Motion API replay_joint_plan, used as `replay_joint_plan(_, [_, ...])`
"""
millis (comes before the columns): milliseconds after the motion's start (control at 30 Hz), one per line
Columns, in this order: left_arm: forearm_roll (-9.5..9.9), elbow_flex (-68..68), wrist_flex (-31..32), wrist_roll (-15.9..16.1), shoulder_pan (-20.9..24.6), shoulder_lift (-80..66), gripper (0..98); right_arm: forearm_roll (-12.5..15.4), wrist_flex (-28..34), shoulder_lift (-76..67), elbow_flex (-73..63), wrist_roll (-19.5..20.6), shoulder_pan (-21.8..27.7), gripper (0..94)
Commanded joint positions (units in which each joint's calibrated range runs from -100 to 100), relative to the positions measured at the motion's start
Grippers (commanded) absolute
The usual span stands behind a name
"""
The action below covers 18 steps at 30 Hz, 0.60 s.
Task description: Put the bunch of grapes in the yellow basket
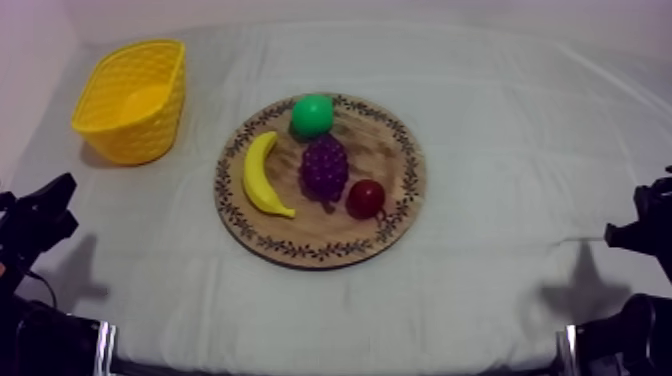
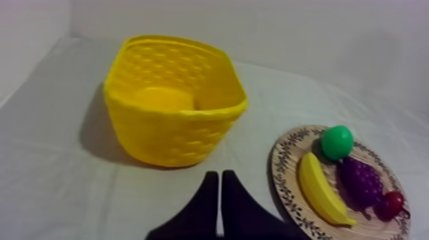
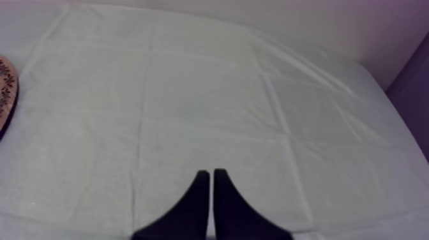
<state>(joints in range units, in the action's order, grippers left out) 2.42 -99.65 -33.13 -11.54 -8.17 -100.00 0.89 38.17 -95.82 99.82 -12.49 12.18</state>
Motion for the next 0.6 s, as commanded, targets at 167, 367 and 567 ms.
replay_joint_plan(167, [0.84,2.57,-6.01,6.64,-5.54,0.00,0.2,0.01,-0.03,-0.02,-0.05,0.01,0.00,0.3])
replay_joint_plan(367, [0.96,3.34,-8.08,0.48,-6.56,0.00,0.1,0.01,-0.03,-0.02,-0.05,0.01,0.00,0.3])
replay_joint_plan(567, [1.02,4.08,-10.18,-4.49,-6.24,0.15,0.1,0.01,-0.03,-0.02,-0.05,0.01,0.00,0.3])
